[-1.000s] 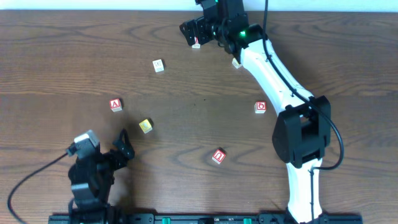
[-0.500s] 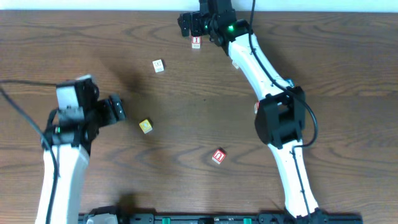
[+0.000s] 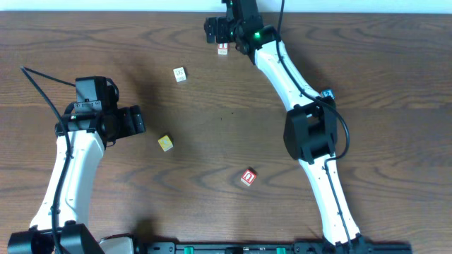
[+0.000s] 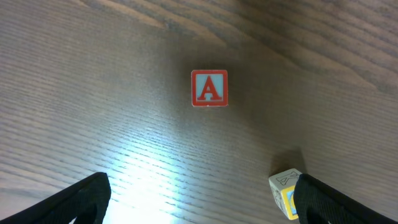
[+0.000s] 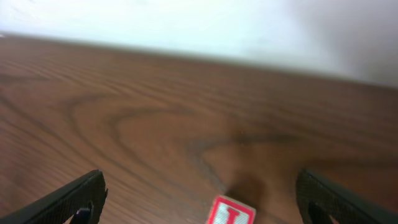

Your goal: Spell out Ai2

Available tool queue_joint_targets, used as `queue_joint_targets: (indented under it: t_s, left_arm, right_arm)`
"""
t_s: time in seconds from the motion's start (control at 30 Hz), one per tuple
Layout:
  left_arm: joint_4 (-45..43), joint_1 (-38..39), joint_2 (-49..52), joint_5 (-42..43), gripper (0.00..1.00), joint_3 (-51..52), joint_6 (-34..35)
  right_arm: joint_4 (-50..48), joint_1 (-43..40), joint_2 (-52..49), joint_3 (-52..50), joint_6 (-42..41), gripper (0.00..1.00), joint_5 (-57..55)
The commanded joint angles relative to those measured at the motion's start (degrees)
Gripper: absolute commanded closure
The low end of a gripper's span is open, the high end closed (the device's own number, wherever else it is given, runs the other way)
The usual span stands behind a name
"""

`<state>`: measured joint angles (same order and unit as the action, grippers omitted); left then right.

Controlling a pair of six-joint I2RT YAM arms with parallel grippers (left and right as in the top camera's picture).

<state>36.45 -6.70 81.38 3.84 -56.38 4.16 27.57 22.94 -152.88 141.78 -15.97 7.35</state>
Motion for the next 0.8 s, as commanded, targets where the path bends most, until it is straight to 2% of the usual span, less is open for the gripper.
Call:
queue_joint_targets:
  t_s: [0.0, 0.63, 0.77]
  left_arm:
    - [-0.4, 0.0, 0.4, -0.6, 0.05, -1.2, -1.0]
    - [-3.5, 0.0, 0.7, 0.7, 0.05, -1.2, -1.0]
    - [-3.5, 0.0, 0.7, 0.7, 0.05, -1.2, -1.0]
  right_arm:
    - [1.4, 0.1, -2.1, 1.2, -0.7, 0.04, -1.6]
    - [2.7, 2.5, -5.8, 1.0, -0.8, 0.10, -4.6]
    - [2.3, 2.8, -6.4, 1.0, -0.8, 0.16, -4.6]
